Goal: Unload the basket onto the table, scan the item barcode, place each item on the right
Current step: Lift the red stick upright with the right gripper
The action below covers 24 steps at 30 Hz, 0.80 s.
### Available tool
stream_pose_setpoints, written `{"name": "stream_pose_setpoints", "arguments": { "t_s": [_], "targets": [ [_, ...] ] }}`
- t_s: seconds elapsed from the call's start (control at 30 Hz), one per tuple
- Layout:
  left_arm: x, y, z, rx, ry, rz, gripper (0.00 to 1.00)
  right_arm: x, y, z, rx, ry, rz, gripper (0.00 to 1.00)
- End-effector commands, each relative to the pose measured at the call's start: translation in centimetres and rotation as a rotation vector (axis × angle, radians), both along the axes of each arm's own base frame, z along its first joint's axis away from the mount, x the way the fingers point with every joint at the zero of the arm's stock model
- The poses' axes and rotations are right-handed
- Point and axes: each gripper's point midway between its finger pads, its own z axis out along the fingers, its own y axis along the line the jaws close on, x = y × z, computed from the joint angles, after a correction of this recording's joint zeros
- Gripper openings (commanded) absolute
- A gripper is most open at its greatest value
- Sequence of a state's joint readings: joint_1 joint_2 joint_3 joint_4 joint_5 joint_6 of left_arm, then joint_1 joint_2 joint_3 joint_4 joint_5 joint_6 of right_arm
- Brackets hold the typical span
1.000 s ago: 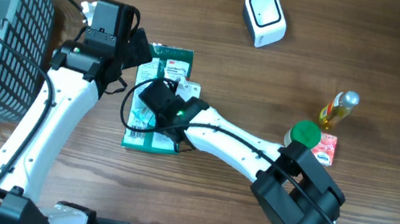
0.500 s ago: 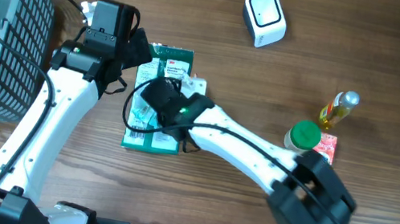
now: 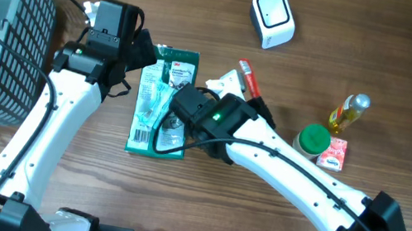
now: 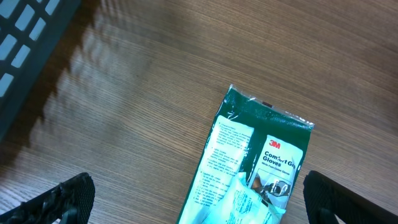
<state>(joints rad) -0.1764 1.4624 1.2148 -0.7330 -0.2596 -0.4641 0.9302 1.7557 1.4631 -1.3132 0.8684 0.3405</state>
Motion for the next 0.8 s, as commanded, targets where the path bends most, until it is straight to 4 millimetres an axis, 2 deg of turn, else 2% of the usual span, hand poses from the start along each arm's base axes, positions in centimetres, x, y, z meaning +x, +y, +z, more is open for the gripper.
{"name": "stream_pose_setpoints", "arguments": {
  "t_s": [0.0,0.2,0.43,0.57,0.77],
  "targets": [
    [0.0,0.1,-0.2,0.008,0.007,-0.009,1.0,1.8,-1.3,4.7,-0.197,-0.187,0.056,0.04],
    [0.0,0.1,-0.2,0.008,0.007,-0.009,1.0,1.9,-0.4,7.3,-0.253,-0.348,0.076,0.04],
    [0.0,0.1,-0.2,0.008,0.007,-0.009,1.0,0.8,2.0,11.1,-0.316,-0.574,0.143,0.04],
    [0.0,0.1,-0.2,0.008,0.007,-0.009,1.0,0.1,3.3,11.1,-0.298,-0.584,0.178,0.04],
    [0.0,0.1,-0.2,0.008,0.007,-0.009,1.0,-0.2,3.6,11.1,-0.301,-0.582,0.194,0.04]
  ]
}}
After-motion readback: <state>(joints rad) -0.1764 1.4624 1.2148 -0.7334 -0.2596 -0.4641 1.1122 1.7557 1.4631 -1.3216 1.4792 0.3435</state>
